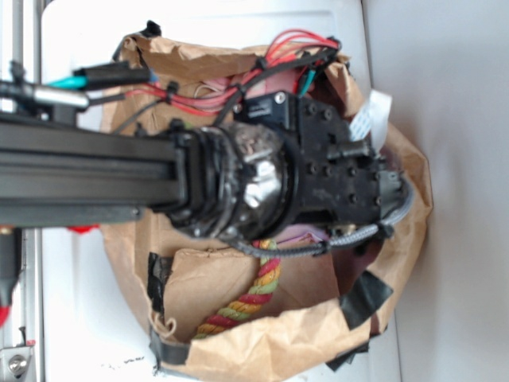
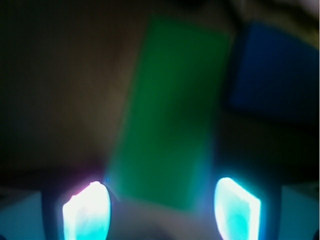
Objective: Grab the green block.
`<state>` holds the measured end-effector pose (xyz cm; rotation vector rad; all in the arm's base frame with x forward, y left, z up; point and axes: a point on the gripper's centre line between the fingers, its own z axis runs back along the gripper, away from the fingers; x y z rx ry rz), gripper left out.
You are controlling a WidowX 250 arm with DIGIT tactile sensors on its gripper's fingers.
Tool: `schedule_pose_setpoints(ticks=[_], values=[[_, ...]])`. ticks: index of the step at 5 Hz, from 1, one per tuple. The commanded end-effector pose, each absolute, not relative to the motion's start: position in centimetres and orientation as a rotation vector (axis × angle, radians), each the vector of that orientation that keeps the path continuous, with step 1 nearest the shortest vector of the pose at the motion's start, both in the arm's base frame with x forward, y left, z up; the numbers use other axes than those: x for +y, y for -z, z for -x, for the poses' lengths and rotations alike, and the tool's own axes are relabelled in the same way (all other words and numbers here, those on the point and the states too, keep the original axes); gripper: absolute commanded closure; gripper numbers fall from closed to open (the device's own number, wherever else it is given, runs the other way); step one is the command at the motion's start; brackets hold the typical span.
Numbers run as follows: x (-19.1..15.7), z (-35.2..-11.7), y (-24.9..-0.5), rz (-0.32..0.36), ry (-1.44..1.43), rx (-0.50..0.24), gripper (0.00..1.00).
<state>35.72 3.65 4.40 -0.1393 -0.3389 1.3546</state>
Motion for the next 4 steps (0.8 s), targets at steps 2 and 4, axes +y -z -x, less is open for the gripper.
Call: schedule_pose_setpoints(ticks=[2, 4], values=[[7.13, -35.63, -6.7, 0.128, -1.49, -0.464, 0.0], [6.79, -35.62, -6.26, 0.135, -1.467, -0.413, 0.0]])
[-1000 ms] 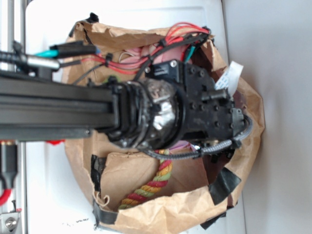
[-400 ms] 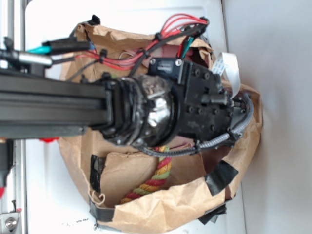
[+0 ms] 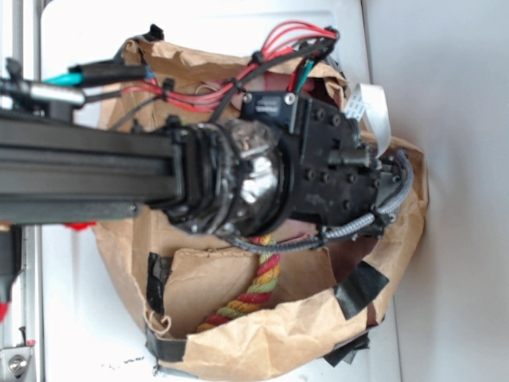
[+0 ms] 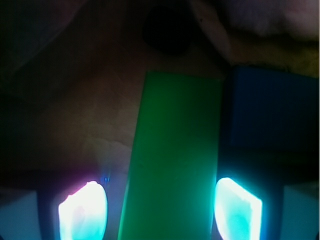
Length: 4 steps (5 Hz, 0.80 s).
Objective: Grab the green block.
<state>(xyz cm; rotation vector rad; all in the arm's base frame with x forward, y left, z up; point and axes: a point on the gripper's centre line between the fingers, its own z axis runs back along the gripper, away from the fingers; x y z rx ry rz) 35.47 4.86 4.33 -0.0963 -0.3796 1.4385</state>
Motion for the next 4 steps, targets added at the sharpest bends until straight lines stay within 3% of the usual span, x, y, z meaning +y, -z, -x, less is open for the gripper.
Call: schedule_pose_setpoints(ticks=[1, 4], values=[[6.5, -35.4, -6.2, 0.145, -1.455, -0.411, 1.0], [6.3, -34.8, -7.6, 0.18, -1.336, -0.428, 1.0]])
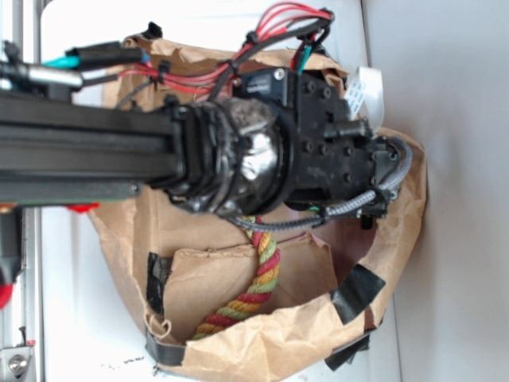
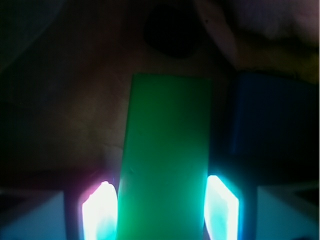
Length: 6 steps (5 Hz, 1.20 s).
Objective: Grab the green block.
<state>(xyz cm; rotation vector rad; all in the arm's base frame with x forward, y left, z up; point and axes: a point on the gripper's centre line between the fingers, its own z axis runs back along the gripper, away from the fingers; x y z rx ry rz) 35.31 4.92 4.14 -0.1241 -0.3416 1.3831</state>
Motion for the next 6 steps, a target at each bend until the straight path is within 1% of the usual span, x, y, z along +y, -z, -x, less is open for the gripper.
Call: schedule_pose_setpoints(ticks=[1, 2, 3, 4, 5, 6], values=[[5.7, -34.4, -9.4, 0.215, -1.145, -0.415, 1.0], [5.2, -33.9, -11.4, 0.193, -0.914, -0.44, 1.0], [4.3, -32.8, -14.4, 0.165, -0.659, -0.409, 1.0], [3.8, -31.1, -17.1, 0.154, -0.5, -0.352, 1.0], [3.6, -29.1, -19.2, 0.175, -0.419, -0.259, 1.0], [3.8, -28.2, -20.9, 0.174, -0.404, -0.216, 1.0]])
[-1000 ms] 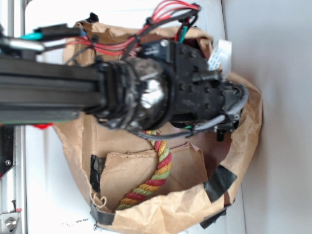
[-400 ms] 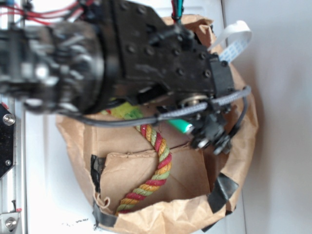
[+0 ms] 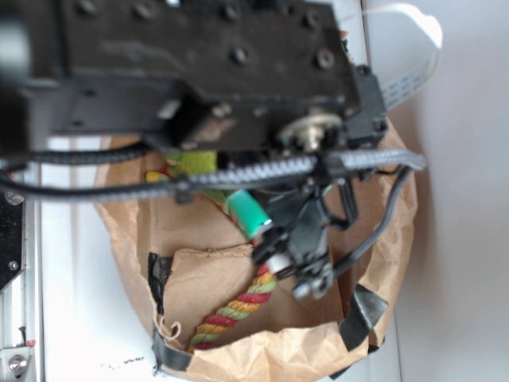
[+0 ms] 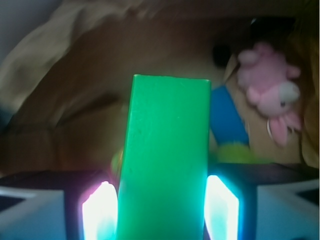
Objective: Grab the green block.
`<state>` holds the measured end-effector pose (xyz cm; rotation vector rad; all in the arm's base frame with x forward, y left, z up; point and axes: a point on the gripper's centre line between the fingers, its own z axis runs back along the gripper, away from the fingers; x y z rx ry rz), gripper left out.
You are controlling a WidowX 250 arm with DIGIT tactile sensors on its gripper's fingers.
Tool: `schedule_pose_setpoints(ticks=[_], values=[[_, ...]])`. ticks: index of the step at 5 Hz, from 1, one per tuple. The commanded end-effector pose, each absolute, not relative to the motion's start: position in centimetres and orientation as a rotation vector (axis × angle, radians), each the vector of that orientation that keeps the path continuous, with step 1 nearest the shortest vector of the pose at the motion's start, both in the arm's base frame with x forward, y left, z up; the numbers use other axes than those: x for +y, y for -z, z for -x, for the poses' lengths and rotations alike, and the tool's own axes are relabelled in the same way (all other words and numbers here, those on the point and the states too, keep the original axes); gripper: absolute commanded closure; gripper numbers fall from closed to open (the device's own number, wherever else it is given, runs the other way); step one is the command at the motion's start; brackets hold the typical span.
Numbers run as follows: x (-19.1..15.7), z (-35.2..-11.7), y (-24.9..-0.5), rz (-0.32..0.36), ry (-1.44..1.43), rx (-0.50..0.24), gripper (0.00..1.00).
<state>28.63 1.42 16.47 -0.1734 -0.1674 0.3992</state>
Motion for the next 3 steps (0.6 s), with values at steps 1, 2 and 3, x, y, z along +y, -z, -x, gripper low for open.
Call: schedule_pose_setpoints(ticks=[1, 2, 3], values=[[3.6, -27.5, -21.6, 0.159, -0.373, -0.222, 1.0], [3.1, -27.1, -21.4, 0.124, -0.319, -0.257, 1.0], [2.3, -26.9, -20.9, 0.079, -0.308, -0.264, 1.0]])
